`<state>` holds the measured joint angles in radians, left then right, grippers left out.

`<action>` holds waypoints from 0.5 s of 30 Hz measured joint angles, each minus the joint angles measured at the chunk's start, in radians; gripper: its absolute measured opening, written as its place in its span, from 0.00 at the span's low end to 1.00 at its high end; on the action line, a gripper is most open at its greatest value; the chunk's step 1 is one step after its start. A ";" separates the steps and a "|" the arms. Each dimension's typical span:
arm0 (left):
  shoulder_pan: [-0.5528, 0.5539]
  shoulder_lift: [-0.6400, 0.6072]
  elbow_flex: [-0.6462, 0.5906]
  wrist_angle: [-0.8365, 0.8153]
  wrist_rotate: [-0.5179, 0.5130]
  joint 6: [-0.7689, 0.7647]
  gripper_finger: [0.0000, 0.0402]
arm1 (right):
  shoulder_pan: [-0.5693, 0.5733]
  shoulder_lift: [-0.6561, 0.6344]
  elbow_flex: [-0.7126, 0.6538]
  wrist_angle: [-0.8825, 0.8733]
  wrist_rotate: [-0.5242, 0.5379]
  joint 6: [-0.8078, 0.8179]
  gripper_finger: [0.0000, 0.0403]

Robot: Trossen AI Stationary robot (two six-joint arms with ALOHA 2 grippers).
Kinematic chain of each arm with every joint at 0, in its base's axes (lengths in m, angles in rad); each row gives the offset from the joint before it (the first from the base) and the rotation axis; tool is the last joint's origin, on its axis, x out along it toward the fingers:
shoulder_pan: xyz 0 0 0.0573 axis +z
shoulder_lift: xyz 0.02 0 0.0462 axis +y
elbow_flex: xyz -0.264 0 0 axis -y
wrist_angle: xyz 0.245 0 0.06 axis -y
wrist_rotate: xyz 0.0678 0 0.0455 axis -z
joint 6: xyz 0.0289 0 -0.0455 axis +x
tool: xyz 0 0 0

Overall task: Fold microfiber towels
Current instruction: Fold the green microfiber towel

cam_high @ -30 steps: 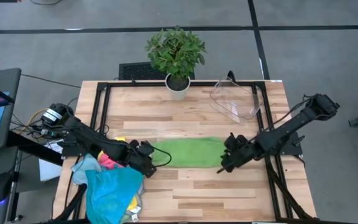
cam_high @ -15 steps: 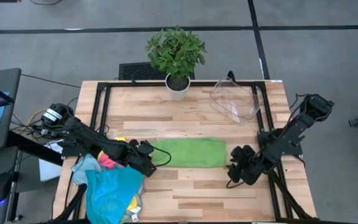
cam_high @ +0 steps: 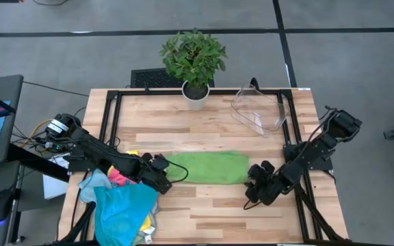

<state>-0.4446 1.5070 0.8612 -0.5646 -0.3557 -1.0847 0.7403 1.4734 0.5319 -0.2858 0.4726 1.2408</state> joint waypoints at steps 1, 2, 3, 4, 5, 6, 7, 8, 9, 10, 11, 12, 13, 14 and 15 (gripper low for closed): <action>0.000 0.000 0.000 0.000 -0.002 0.000 0.00 | -0.004 -0.002 0.001 0.006 0.001 -0.014 0.47; 0.000 0.000 0.000 0.000 -0.005 0.000 0.00 | -0.007 -0.002 0.001 0.010 -0.001 -0.023 0.43; 0.000 0.000 0.000 0.000 -0.009 0.000 0.00 | -0.012 -0.001 0.001 0.010 -0.005 -0.032 0.38; 0.000 0.000 0.000 0.000 -0.014 0.000 0.00 | -0.016 -0.001 0.001 0.009 -0.011 -0.037 0.33; 0.000 0.000 0.000 0.000 -0.017 -0.001 0.00 | -0.022 -0.001 0.001 0.010 -0.023 -0.045 0.27; 0.000 0.000 0.000 0.000 -0.019 -0.002 0.00 | -0.029 0.000 0.001 0.010 -0.034 -0.057 0.21; 0.000 0.000 0.000 0.001 -0.020 -0.002 0.00 | -0.036 0.001 0.001 0.010 -0.050 -0.071 0.15; 0.000 0.000 0.000 0.001 -0.021 -0.002 0.00 | -0.043 0.001 0.001 0.011 -0.059 -0.087 0.08; 0.000 0.000 0.000 0.001 -0.022 -0.002 0.00 | -0.048 0.000 0.001 0.015 -0.067 -0.103 0.05; 0.000 0.000 0.000 0.001 -0.022 -0.002 0.00 | -0.052 0.000 0.002 0.017 -0.071 -0.114 0.04; 0.000 0.000 0.000 0.001 -0.022 -0.004 0.00 | -0.057 -0.002 0.002 0.017 -0.075 -0.117 0.04; 0.000 0.000 0.000 0.001 -0.022 -0.008 0.00 | -0.063 -0.006 0.002 0.016 -0.080 -0.117 0.05; 0.001 0.000 0.000 0.002 -0.018 -0.010 0.00 | -0.069 -0.015 0.002 0.012 -0.088 -0.122 0.05; 0.002 0.000 0.000 0.003 -0.010 -0.013 0.00 | -0.076 -0.029 0.002 0.007 -0.097 -0.137 0.05; 0.005 -0.001 0.000 0.005 0.001 -0.018 0.00 | -0.086 -0.048 0.007 0.002 -0.107 -0.159 0.03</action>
<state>-0.4399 1.5062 0.8616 -0.5596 -0.3544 -1.1026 0.6547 1.4252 0.5393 -0.2834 0.3652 1.0821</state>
